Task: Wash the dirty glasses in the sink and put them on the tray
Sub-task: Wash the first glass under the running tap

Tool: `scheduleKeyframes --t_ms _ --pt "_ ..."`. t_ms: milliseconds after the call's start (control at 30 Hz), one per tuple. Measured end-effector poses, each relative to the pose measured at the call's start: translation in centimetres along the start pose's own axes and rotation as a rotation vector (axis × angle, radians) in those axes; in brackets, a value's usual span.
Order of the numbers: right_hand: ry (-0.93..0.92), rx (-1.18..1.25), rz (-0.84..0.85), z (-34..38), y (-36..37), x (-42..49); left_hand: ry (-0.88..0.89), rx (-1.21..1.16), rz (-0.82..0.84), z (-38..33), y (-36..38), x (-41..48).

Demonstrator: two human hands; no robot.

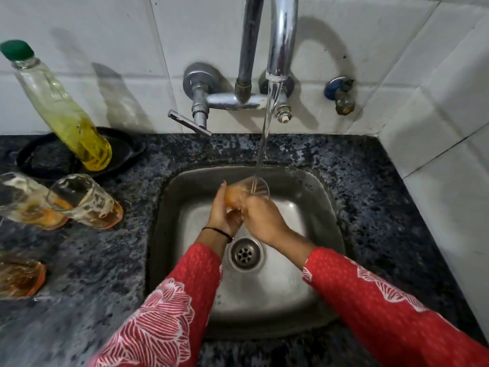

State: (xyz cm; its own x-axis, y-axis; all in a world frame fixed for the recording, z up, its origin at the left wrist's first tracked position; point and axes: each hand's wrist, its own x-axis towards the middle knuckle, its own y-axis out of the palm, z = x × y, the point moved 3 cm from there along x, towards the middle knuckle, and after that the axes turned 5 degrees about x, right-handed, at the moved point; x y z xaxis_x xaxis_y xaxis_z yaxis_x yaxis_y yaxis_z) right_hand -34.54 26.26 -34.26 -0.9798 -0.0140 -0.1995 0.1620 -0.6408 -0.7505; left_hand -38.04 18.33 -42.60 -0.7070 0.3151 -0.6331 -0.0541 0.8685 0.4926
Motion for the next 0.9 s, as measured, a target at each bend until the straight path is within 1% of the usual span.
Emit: scheduleKeyframes --t_ms 33,67,100,133,167,200,233,267,300,333,367,400,467,500,533,567,600,633,667,700,733,767,800,833,867,900 --pt "0.156 0.322 -0.095 0.5 0.2 0.1 0.013 -0.056 -0.021 0.2 0.2 0.0" --pt "0.298 0.659 -0.121 0.7 0.8 0.3 0.006 -0.067 -0.042 0.0 0.6 -0.3" --pt "0.351 0.8 -0.106 1.0 1.4 0.1 -0.012 -0.038 -0.068 -0.1 0.8 -0.1" --pt "0.288 0.701 -0.051 0.9 1.5 -0.1 -0.042 0.006 -0.062 -0.2 0.6 0.5" --pt "0.165 0.444 0.056 0.9 1.5 -0.3 -0.107 0.047 -0.047 -0.4 0.5 0.5" --pt "0.039 0.088 0.176 0.5 1.6 -0.7 -0.165 0.066 -0.03 -0.7 0.5 0.2" --pt "-0.121 -0.279 0.224 0.3 1.3 -1.3 -0.185 0.085 -0.01 -1.0 0.5 0.0" --pt "-0.255 -0.582 0.219 -0.1 1.0 -1.5 -0.185 0.095 0.011 -1.1 0.4 0.1" --pt "-0.335 -0.658 0.166 -0.2 0.5 -1.6 -0.182 0.097 0.011 -1.0 0.2 0.3" --pt "-0.326 -0.598 0.109 0.1 0.3 -1.5 -0.159 0.064 -0.009 -0.7 0.1 0.5" --pt "-0.205 -0.412 0.07 0.9 -0.2 -1.4 -0.126 -0.021 -0.02 -0.5 0.1 0.5" --pt "-0.044 -0.151 0.01 1.3 -0.4 -0.9 -0.088 -0.082 -0.029 -0.3 0.2 0.3" --pt "0.167 0.5 -0.065 2.2 -0.3 -0.3 -0.033 -0.12 -0.024 0.2 0.3 0.4" --pt "0.219 0.671 -0.054 2.4 0.2 -0.1 -0.025 -0.104 -0.008 0.2 0.5 0.3" --pt "0.201 0.612 -0.011 2.5 0.3 -0.2 -0.026 -0.061 -0.004 0.0 0.7 0.2" --pt "0.091 0.349 0.11 2.5 0.4 -0.8 -0.042 -0.005 -0.007 -0.3 0.8 0.1" --pt "-0.025 0.028 0.216 1.9 0.7 -1.3 -0.067 0.039 -0.013 -0.7 0.8 -0.1" --pt "-0.139 -0.304 0.265 1.1 0.7 -1.7 -0.106 0.085 -0.004 -1.1 0.8 -0.2" --pt "-0.237 -0.521 0.27 0.3 0.3 -2.0 -0.13 0.129 0.007 -1.4 0.7 -0.3" --pt "-0.299 -0.617 0.259 -0.1 -0.3 -2.1 -0.146 0.137 0.016 -1.5 0.6 -0.3" --pt "-0.318 -0.623 0.22 -0.6 -0.4 -1.7 -0.146 0.114 0.014 -1.4 0.5 -0.3" --pt "-0.297 -0.543 0.186 -0.3 -0.4 -1.3 -0.134 0.066 0.005 -1.1 0.5 -0.3" --pt "-0.204 -0.346 0.114 -0.1 -0.2 -0.6 -0.1 0.013 -0.004 -0.9 0.6 -0.3" --pt "-0.04 -0.014 -0.005 0.4 -0.1 -0.3 -0.064 -0.029 0.008 -0.7 0.9 -0.4" --pt "0.14 0.341 -0.072 1.0 0.2 -0.4 -0.034 -0.057 0.019 -0.6 1.1 -0.3" --pt "0.24 0.594 -0.111 1.3 0.6 -0.4 -0.016 -0.056 0.016 -0.5 1.4 -0.3"
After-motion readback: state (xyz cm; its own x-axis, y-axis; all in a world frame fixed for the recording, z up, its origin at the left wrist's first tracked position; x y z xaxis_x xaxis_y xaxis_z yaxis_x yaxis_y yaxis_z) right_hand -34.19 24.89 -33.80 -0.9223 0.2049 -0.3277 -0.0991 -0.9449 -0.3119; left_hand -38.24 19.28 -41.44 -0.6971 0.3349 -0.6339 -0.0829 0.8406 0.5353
